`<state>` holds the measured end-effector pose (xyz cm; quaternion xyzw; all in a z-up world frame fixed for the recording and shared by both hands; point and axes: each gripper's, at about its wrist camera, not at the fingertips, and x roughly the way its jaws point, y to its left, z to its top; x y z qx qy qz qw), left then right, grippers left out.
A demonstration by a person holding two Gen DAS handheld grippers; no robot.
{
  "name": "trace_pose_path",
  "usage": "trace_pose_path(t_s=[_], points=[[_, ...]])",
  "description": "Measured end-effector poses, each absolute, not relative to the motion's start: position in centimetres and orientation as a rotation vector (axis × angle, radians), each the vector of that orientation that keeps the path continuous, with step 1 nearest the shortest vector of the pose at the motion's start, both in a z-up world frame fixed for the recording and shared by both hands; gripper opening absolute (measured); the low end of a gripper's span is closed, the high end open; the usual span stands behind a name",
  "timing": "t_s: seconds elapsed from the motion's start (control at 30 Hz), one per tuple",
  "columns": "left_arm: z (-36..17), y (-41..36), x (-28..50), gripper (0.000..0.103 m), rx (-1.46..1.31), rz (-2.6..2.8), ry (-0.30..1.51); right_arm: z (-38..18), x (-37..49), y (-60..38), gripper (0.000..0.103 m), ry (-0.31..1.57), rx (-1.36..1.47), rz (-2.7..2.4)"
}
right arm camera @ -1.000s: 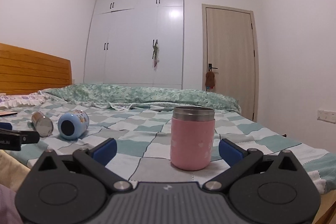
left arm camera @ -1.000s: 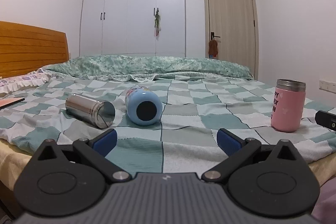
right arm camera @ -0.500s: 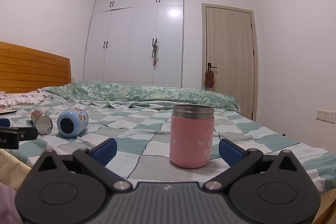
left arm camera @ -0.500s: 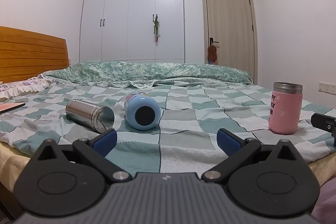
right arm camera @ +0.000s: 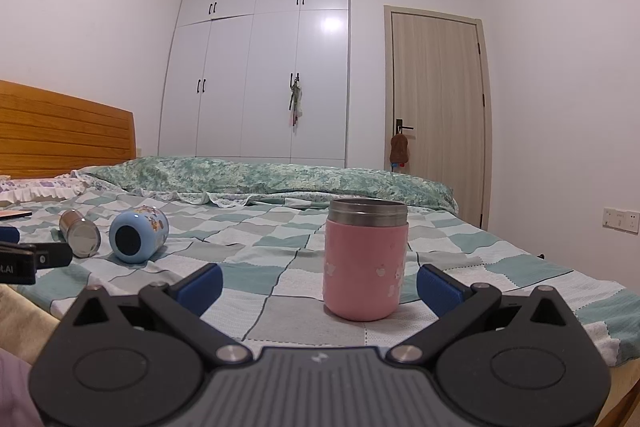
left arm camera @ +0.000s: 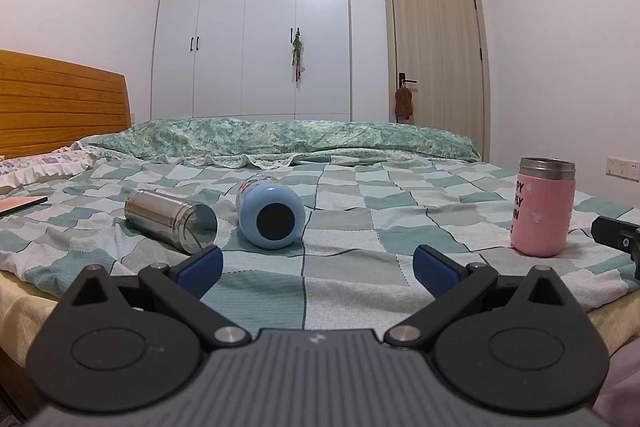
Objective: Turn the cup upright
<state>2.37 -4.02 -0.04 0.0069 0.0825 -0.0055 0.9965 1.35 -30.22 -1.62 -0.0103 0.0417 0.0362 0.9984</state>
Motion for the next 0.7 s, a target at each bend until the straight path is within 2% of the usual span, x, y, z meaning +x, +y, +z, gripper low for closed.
trace_pose_path(t_s=[0.7], points=[[0.01,-3.90,2.03,0.103,0.009,-0.019,0.149,-1.63,1.37,-30.18,0.103,0.084,-0.021,0.072]])
